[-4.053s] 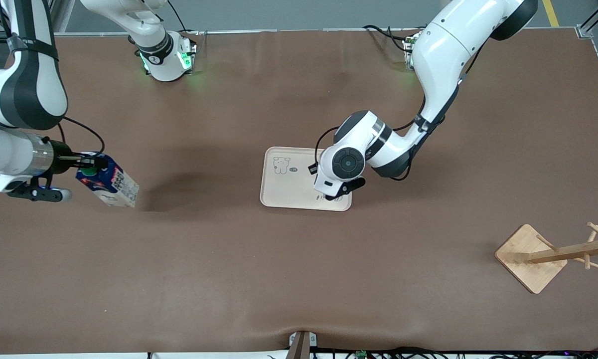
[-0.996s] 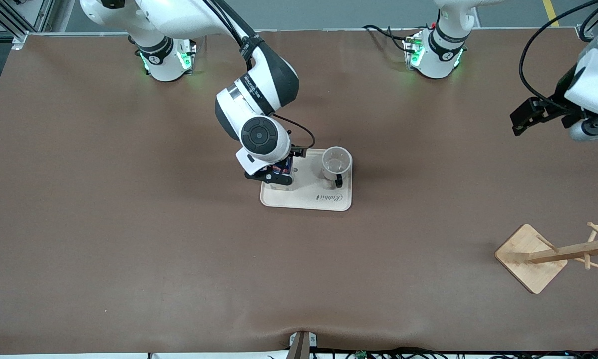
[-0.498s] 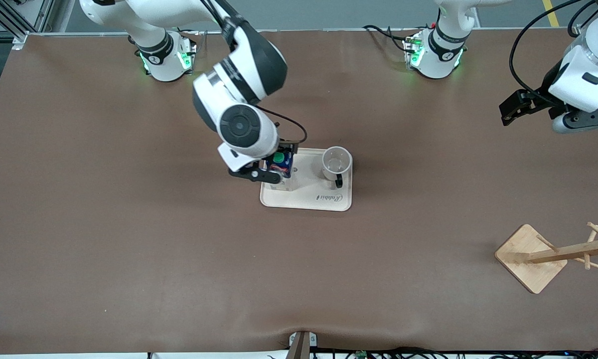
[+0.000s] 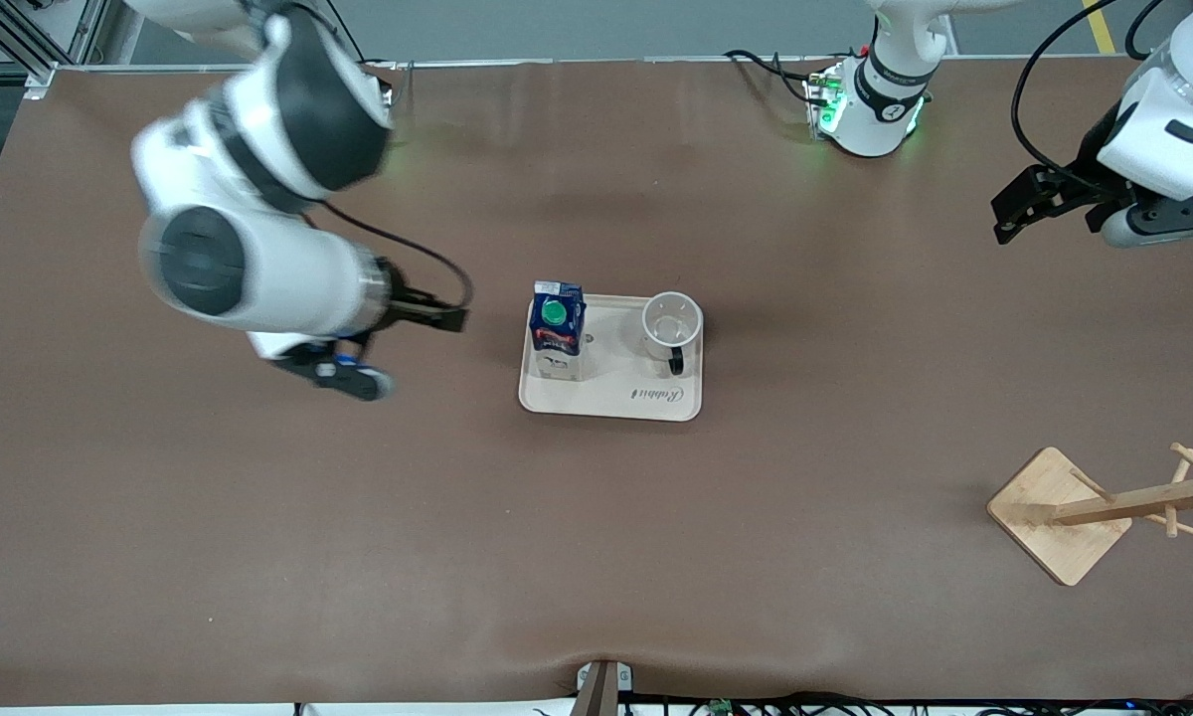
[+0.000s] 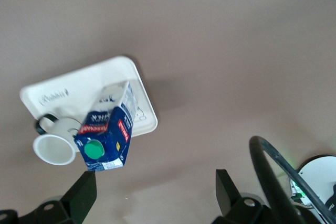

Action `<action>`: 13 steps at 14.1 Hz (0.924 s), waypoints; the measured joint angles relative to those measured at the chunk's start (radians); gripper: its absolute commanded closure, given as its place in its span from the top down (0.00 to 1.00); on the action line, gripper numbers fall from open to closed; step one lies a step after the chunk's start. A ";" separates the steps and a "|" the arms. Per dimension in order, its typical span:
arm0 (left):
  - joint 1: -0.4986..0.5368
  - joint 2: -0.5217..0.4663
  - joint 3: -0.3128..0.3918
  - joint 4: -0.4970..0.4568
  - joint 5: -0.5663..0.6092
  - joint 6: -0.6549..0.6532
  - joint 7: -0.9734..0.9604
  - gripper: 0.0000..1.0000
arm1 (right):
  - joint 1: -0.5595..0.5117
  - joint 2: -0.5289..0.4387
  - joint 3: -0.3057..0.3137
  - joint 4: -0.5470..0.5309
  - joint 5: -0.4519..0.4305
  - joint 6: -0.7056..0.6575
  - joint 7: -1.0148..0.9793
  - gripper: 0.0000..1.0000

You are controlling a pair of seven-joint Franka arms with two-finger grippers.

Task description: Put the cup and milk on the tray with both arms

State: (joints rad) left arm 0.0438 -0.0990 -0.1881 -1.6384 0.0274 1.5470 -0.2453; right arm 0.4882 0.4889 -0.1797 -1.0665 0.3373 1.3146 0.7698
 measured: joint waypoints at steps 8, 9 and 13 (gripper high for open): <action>0.006 -0.010 0.040 0.000 -0.010 -0.012 0.089 1.00 | -0.190 -0.106 -0.008 0.001 -0.195 -0.007 -0.267 1.00; 0.006 -0.010 0.050 0.000 -0.012 -0.014 0.101 1.00 | -0.219 -0.114 -0.009 -0.001 -0.204 -0.010 -0.345 1.00; 0.005 -0.012 0.057 0.000 -0.013 -0.019 0.117 1.00 | -0.337 -0.145 -0.012 -0.044 -0.208 -0.011 -0.620 1.00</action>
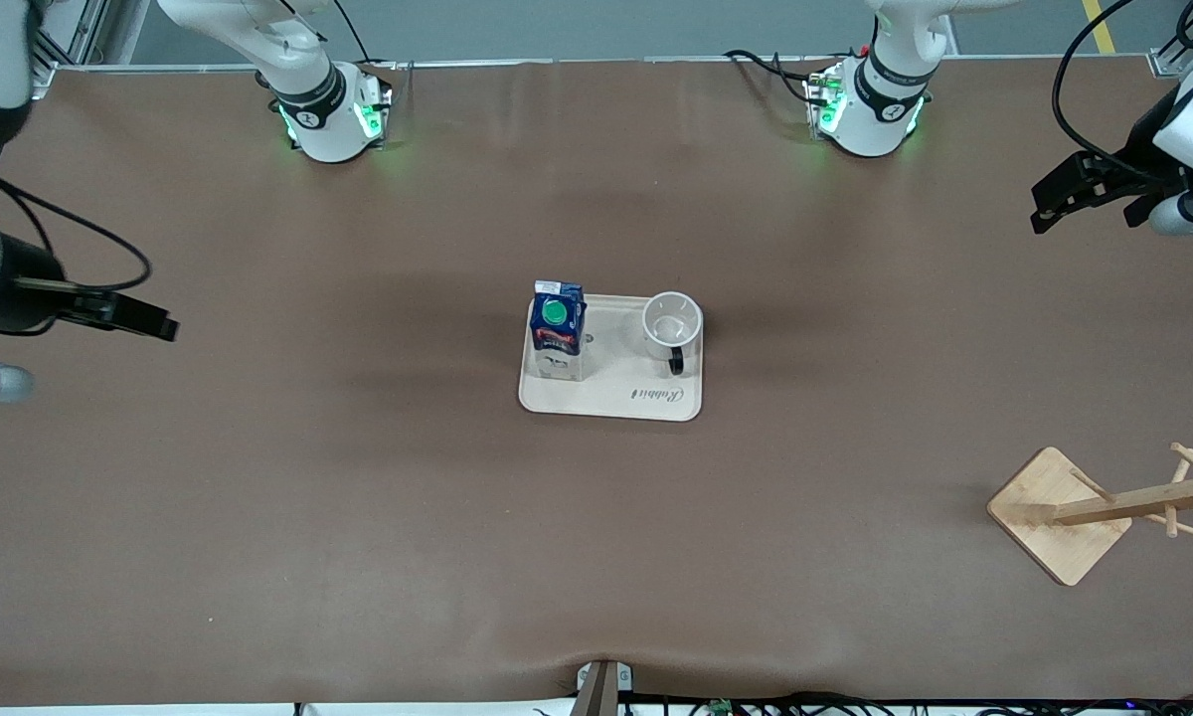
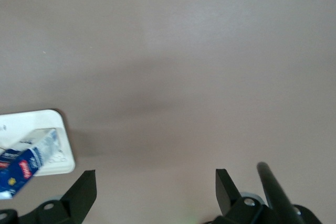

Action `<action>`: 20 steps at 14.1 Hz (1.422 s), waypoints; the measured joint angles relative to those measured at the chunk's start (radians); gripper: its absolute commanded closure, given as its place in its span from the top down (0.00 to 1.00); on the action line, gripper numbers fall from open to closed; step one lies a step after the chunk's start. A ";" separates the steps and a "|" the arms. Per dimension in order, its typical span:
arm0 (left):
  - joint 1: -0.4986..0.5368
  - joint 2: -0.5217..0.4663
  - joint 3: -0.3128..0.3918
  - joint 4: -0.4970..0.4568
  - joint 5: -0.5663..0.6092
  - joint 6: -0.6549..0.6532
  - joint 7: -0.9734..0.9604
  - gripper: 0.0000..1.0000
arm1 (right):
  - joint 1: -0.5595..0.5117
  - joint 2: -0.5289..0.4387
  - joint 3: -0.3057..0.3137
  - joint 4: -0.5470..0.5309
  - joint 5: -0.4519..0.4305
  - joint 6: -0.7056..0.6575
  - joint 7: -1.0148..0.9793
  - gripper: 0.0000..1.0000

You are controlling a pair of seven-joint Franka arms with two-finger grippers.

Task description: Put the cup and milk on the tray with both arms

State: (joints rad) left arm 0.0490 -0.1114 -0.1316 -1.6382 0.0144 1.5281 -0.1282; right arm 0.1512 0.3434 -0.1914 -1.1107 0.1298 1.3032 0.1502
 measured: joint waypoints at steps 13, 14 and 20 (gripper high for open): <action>-0.002 -0.002 0.000 0.001 -0.002 -0.006 0.019 1.00 | -0.025 -0.380 0.023 -0.477 -0.123 0.209 -0.219 1.00; -0.002 -0.002 0.000 0.001 -0.002 -0.007 0.019 1.00 | -0.028 -0.380 0.020 -0.471 -0.125 0.217 -0.219 1.00; -0.003 -0.002 0.000 0.001 -0.002 -0.009 0.019 1.00 | -0.029 -0.380 0.020 -0.409 -0.157 0.220 -0.219 1.00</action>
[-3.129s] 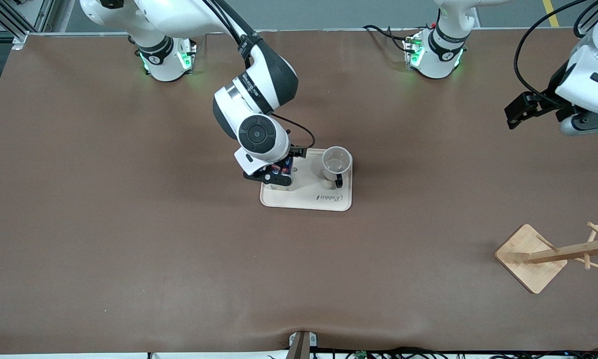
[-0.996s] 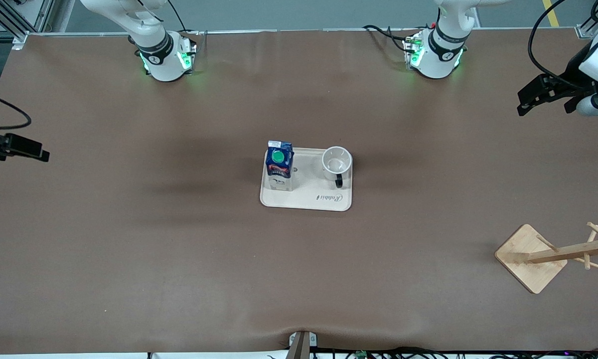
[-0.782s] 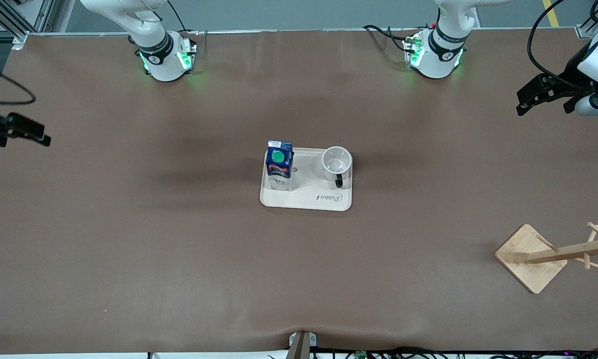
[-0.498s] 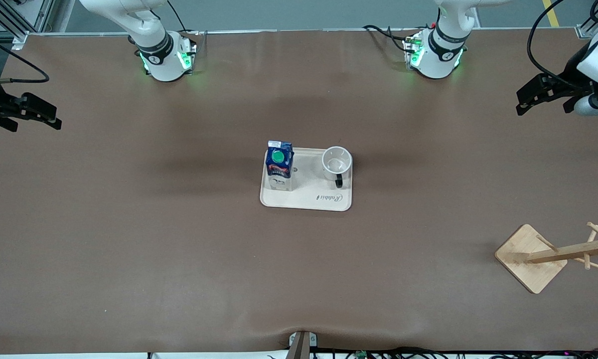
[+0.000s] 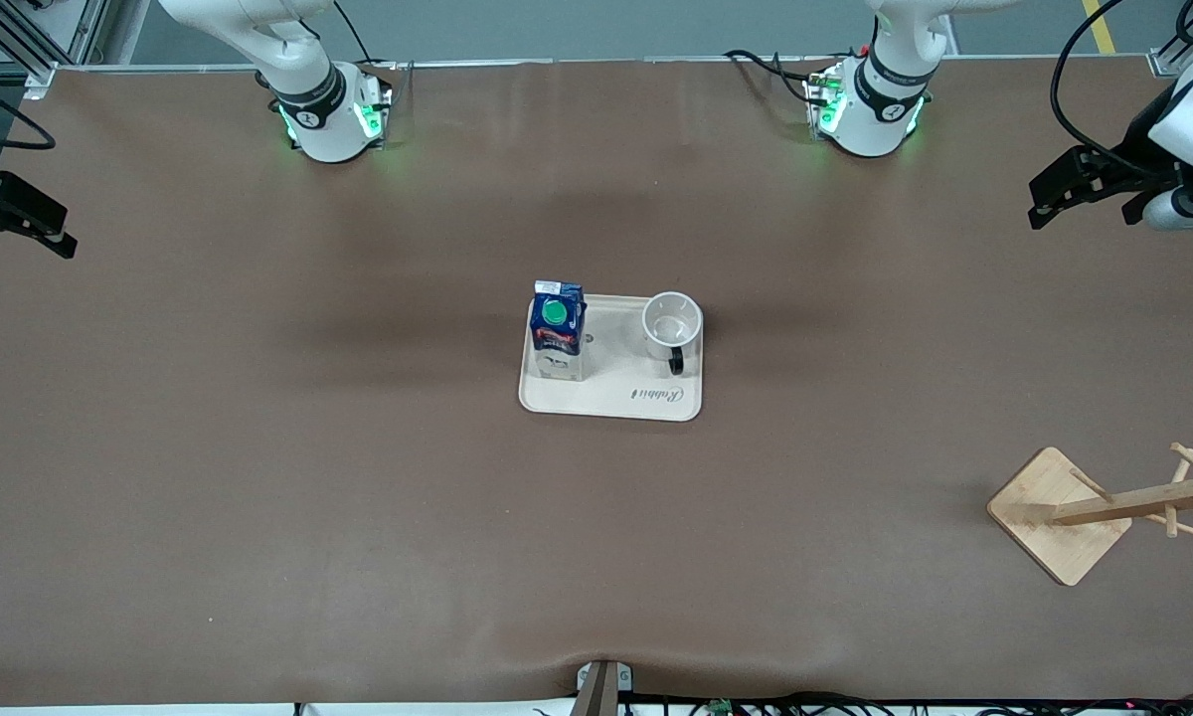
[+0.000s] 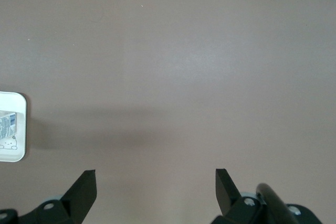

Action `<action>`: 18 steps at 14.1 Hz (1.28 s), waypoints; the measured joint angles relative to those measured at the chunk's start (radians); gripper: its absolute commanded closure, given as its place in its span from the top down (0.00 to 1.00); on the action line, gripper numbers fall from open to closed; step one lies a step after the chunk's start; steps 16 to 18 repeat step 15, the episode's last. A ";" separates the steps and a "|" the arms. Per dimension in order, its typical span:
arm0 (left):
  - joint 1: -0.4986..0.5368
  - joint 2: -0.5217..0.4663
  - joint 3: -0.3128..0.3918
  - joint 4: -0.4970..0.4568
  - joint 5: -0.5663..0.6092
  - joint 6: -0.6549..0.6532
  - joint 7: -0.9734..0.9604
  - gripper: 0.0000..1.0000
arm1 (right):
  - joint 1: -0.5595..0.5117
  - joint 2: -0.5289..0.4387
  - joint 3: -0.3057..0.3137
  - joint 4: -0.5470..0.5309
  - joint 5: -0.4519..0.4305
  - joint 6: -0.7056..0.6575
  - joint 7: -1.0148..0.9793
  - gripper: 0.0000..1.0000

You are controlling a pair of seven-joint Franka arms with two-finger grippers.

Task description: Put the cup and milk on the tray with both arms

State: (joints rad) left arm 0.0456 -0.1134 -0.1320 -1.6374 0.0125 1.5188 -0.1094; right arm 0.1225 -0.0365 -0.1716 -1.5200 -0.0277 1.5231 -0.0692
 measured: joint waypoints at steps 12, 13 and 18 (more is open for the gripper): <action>-0.002 0.000 -0.006 0.000 0.000 -0.003 0.000 1.00 | -0.002 0.004 -0.006 0.000 -0.005 -0.002 -0.068 1.00; -0.002 0.000 -0.006 0.000 0.000 -0.003 0.000 1.00 | -0.002 0.004 -0.007 0.000 -0.005 -0.002 -0.068 1.00; -0.002 0.000 -0.006 0.004 0.000 -0.003 0.000 1.00 | -0.002 0.004 -0.007 0.000 -0.005 -0.004 -0.069 1.00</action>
